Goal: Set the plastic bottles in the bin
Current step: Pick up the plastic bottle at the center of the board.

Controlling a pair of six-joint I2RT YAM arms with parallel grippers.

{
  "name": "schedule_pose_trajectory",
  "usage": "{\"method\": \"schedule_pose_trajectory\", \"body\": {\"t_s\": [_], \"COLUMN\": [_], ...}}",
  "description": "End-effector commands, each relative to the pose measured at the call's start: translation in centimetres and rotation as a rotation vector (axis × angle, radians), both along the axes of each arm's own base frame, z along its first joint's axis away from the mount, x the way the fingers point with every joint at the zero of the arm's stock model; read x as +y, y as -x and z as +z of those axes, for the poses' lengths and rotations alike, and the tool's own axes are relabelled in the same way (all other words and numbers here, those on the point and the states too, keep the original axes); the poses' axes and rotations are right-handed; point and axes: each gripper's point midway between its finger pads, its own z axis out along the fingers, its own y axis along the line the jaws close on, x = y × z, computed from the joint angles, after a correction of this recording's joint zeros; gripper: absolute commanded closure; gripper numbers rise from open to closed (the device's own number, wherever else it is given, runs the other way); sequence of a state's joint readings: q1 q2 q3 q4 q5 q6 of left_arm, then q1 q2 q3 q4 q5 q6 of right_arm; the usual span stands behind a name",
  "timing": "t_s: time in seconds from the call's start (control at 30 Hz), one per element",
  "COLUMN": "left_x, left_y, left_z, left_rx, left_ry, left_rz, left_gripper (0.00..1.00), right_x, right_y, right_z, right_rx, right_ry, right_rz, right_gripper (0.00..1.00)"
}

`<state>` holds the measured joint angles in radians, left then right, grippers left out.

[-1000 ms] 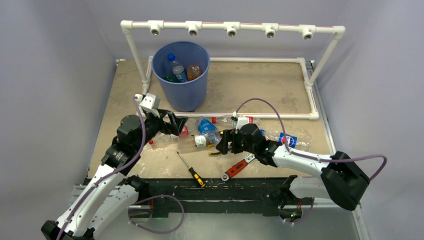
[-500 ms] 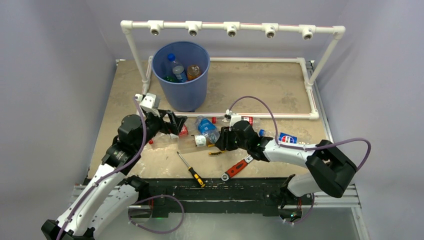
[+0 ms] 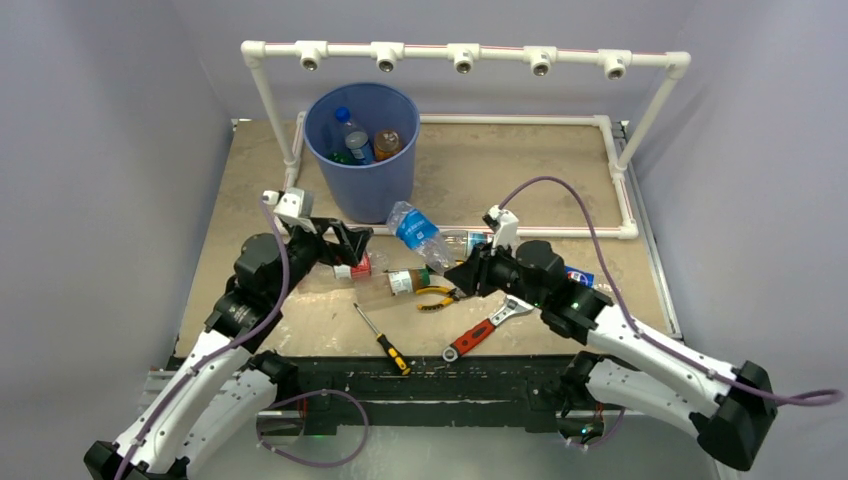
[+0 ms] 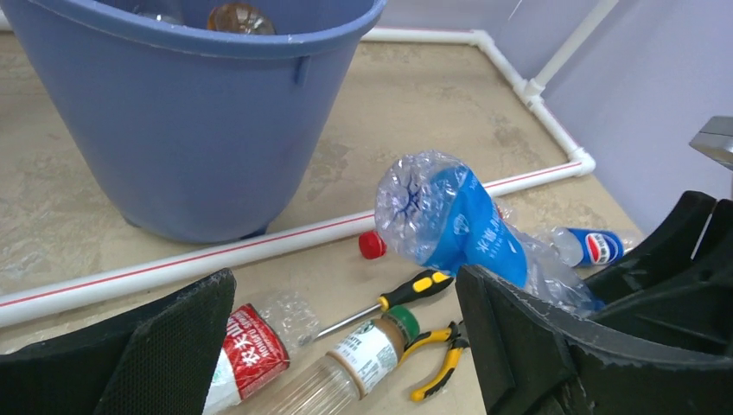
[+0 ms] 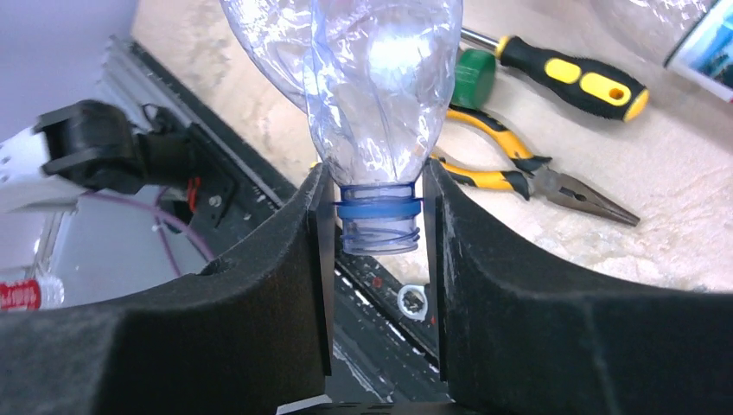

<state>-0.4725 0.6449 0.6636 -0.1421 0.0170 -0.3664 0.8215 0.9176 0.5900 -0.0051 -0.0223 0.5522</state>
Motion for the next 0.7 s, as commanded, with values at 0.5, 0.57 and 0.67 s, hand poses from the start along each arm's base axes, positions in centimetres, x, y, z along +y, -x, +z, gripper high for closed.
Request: {"method": "schedule_pose_trajectory", "body": {"t_s": [0.5,0.57,0.67], "left_x": [-8.1,-7.9,-8.3], "left_y": [8.0,7.4,7.4], "left_z": [13.8,13.7,12.7], "left_rx": [-0.503,-0.549,-0.664], "left_ry": [-0.038,-0.158,-0.291], "left_rz": [-0.663,-0.649,-0.689], "left_gripper": [0.02,0.02,0.02], "right_x": [-0.5,-0.7,-1.2], "right_y": [6.3,6.1,5.5], "right_z": [8.3,8.8,8.9], "right_rx": [-0.224,-0.199,-0.142], "right_ry": [-0.123,-0.116,-0.079], "right_rz": [0.306,0.281,0.229], "right_gripper": [1.00,1.00,1.00]}}
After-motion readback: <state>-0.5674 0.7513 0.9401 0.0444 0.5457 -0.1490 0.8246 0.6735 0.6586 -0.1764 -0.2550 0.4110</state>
